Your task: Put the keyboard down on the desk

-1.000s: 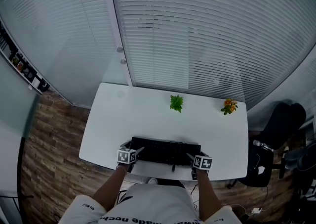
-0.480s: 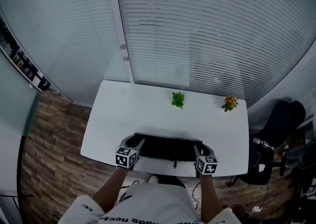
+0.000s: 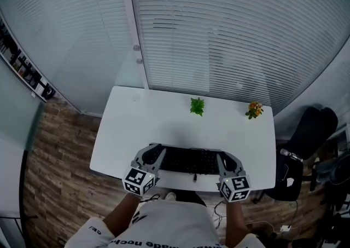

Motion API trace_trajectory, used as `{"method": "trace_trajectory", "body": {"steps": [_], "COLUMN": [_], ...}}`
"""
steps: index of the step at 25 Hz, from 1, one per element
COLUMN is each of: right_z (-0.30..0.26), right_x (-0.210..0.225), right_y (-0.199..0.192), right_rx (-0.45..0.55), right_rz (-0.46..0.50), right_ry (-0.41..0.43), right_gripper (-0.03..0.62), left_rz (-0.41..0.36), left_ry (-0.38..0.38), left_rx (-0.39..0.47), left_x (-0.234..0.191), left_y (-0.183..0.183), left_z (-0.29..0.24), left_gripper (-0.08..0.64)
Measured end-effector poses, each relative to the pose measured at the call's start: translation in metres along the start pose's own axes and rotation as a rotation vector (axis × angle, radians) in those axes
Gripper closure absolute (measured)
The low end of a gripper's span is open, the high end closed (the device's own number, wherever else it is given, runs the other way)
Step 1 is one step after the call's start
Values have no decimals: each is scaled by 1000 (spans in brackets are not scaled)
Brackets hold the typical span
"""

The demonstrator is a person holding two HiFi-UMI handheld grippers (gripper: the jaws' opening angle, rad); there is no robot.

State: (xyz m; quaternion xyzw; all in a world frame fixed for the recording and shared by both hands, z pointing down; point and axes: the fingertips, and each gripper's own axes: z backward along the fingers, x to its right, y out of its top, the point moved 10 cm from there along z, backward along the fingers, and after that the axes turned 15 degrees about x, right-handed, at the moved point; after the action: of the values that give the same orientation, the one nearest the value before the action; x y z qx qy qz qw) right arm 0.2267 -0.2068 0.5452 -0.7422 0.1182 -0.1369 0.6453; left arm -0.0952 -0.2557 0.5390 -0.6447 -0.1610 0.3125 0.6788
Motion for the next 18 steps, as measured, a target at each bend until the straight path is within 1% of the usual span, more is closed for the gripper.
{"method": "trace_trajectory", "body": {"steps": [4,8,14,18], "right_z": [12,24,43,45], "right_x": [-15,-29,-43,-50], "right_y": [31,54,84,94], "right_rx": [61,106,144,158], "right_rz": [27,41,61,75], "right_ry": [23,46,63,65], "right_gripper": [540,548,554,568], "left_rz": [-46,-68,-96,-122], "left_ry": [-35,-64,-79,-95], "left_rx": [80,145,186,202], "left_x": [19,33,50,52], "left_y": [34,62,92,101], "left_z": [3,8,18,22], "left_gripper": [489,505,515,517]}}
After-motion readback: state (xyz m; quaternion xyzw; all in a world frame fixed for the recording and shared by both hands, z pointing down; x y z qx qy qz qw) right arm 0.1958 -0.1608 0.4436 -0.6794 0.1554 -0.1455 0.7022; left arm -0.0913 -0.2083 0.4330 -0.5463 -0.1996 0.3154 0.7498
